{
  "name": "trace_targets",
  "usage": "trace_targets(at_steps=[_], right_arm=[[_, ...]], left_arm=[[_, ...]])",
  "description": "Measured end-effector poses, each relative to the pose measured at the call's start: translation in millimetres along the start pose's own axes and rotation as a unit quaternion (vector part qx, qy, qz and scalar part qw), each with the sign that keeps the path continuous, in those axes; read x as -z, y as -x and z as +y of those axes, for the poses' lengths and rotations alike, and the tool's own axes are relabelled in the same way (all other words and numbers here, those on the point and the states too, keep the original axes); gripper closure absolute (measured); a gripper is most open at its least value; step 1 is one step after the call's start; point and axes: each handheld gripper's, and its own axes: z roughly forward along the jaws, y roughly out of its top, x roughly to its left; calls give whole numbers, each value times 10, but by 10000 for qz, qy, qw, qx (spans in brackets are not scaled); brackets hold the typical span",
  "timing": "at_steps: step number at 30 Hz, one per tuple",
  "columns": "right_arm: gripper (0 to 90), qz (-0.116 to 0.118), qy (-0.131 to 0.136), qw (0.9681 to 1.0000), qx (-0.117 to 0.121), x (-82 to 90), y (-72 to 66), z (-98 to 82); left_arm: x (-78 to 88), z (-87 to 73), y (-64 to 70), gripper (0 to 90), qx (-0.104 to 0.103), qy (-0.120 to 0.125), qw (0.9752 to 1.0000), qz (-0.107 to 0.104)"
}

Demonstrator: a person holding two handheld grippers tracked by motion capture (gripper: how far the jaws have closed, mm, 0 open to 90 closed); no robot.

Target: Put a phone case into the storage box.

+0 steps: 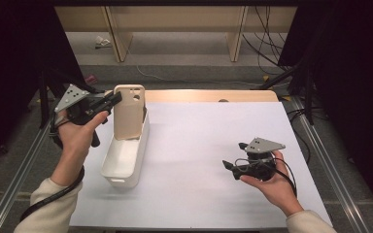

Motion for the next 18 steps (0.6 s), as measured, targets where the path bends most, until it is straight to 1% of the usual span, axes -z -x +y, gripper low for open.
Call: trace_targets(at_steps=[4, 12, 18], right_arm=[[165, -2, 14, 10000, -9, 0, 2, 0], [166, 0, 14, 10000, -14, -5, 3, -3], [165, -1, 18, 10000, -19, -6, 3, -2]], left_arm=[[3, -4, -30, 811, -13, -4, 10000, 10], [-13, -42, -106, 810, -6, 110, 9999, -54], [-29, -90, -170, 810, 0, 84, 10000, -20]])
